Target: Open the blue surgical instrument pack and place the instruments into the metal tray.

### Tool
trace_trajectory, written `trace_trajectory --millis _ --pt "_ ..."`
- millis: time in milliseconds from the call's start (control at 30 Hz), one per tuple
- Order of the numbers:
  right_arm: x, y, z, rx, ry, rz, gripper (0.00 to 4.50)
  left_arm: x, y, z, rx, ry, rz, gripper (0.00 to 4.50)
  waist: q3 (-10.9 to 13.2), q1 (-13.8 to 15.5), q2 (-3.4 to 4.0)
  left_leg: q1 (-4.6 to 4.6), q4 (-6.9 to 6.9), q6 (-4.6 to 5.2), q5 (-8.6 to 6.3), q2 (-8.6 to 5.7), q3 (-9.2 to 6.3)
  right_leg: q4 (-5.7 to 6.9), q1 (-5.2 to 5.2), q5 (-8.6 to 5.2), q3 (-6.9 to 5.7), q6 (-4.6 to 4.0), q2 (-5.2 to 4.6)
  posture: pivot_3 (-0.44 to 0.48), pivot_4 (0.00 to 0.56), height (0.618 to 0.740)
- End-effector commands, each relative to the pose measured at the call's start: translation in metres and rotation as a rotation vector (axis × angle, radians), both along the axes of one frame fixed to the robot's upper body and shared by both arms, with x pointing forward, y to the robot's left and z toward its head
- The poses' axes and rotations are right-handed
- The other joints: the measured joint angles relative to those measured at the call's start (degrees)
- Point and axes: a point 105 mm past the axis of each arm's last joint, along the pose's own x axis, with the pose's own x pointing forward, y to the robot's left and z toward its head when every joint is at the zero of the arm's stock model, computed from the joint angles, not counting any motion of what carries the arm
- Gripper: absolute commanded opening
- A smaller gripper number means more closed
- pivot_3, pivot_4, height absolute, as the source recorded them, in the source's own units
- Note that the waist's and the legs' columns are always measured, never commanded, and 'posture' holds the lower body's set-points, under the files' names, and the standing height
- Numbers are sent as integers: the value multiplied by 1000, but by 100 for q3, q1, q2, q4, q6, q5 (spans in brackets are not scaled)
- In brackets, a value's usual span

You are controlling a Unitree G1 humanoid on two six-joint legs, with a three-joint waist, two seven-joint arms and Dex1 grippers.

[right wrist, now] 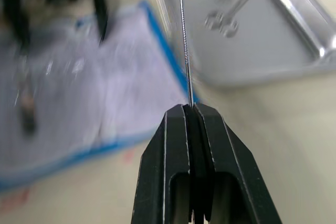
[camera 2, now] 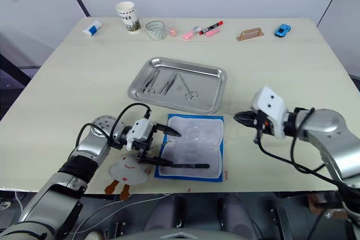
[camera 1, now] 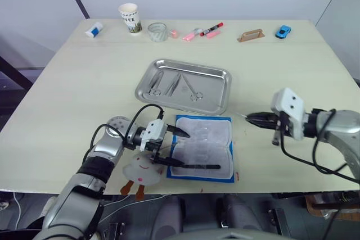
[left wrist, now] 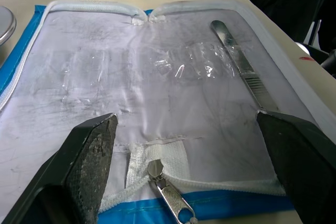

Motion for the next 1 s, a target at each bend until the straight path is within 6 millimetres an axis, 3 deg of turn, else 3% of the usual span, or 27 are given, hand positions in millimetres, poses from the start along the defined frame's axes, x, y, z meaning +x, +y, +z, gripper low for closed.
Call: trace_trajectory --millis 33,233,500,733,1000 --pt "26 12 5 56 -16 -125 63 -12 4 -18 60 80 -25 4500 -1 -4 -1 0 0 0 0 0 0 0 0 0 0 0 0 0 150 728" --pt "69 38 1 94 -10 -294 63 -12 5 -18 62 78 -20 4500 -1 -14 1 -7 0 0 0 0 4 1 -4 0 7 0 -1 0 150 728" --pt "102 67 -10 49 37 -415 63 -11 6 -17 62 77 -17 4500 -3 -14 6 -10 -1 0 0 0 4 4 -9 1 7 0 -1 0 150 728" --pt "115 90 -15 23 42 -418 63 -10 5 -17 61 75 -16 4500 -3 -14 6 -10 -3 0 0 1 2 6 -11 0 4 -1 1 0 150 728" --pt "133 103 -25 25 59 -444 63 -10 5 -17 57 78 -12 4500 -3 -30 7 -9 -2 1 0 1 3 8 -12 1 5 -1 -1 0 150 728"
